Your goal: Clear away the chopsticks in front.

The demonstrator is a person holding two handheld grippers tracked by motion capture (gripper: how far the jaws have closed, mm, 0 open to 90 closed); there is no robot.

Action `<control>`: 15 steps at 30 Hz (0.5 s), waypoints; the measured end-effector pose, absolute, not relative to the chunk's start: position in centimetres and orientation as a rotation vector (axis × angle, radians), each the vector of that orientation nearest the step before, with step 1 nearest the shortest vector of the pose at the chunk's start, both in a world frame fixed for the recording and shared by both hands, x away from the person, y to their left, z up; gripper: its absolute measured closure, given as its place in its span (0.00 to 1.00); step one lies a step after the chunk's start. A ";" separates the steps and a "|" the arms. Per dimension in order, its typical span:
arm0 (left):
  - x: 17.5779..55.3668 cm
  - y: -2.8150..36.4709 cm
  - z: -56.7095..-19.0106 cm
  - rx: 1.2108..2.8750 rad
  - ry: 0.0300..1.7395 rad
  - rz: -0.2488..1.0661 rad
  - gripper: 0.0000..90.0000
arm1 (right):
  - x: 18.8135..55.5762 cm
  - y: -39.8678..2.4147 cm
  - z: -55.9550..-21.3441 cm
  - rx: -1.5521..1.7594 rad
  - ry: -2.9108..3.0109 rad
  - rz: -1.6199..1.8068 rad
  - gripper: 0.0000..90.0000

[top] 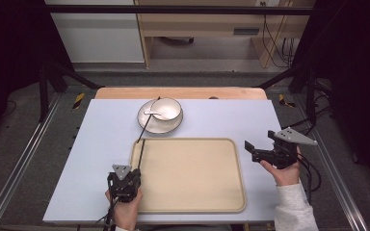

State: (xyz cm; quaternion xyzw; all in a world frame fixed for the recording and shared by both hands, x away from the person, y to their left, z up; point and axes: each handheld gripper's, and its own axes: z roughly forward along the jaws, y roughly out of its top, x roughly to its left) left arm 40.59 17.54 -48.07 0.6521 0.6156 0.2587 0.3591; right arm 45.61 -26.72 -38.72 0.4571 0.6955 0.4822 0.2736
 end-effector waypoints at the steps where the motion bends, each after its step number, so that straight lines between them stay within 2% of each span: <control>1: 40.7 17.5 -48.2 1.688 1.594 0.664 0.95 | 45.6 -26.7 -38.7 1.230 1.871 1.296 0.05; 15: 41.0 17.4 -48.1 1.708 1.618 0.659 0.95 | 45.7 -26.7 -38.8 1.231 1.876 1.293 0.05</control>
